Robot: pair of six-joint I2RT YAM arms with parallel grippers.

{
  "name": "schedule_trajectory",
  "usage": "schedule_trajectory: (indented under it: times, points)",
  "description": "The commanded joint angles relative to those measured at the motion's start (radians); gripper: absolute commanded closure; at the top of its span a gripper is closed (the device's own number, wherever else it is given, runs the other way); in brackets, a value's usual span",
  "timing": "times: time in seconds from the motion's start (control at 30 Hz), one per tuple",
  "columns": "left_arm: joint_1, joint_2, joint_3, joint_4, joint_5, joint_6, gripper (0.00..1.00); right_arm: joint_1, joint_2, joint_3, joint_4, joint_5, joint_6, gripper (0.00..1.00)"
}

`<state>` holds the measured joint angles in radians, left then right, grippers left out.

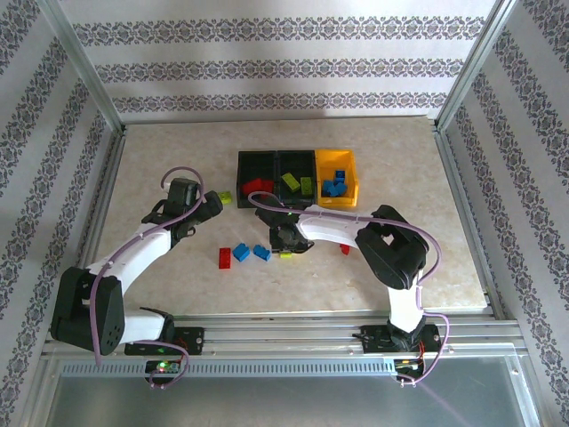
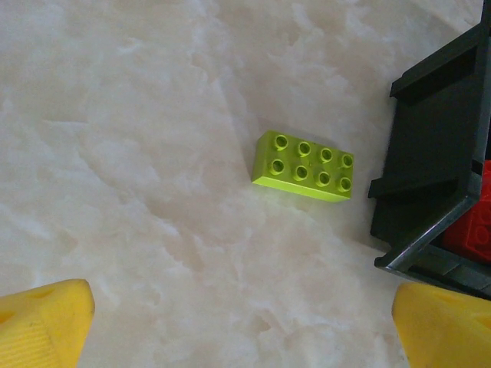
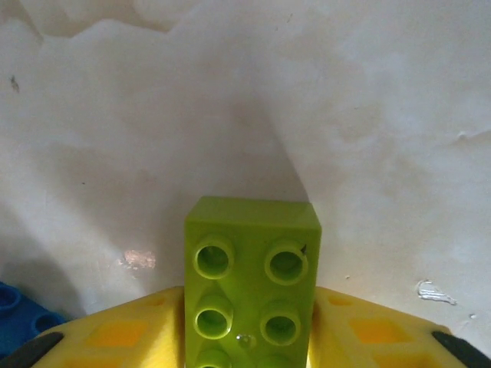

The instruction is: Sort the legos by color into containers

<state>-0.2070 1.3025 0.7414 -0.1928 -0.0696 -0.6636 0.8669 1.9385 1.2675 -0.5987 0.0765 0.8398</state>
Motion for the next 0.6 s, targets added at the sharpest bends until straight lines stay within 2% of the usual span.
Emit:
schedule_trajectory:
  times: [0.0, 0.23, 0.57]
  points:
    - [0.02, -0.015, -0.012, 0.032, 0.011, -0.013, 0.0, 0.008, 0.023, 0.02, 0.008, -0.012, 0.007, 0.63]
    - [0.024, -0.012, -0.014, 0.033, 0.022, -0.011, 0.0, -0.001, -0.013, 0.027, -0.018, 0.033, -0.016, 0.75]
    - [0.03, -0.012, -0.024, 0.045, 0.034, -0.016, 0.0, -0.1, -0.116, 0.067, -0.032, 0.122, -0.099, 0.77]
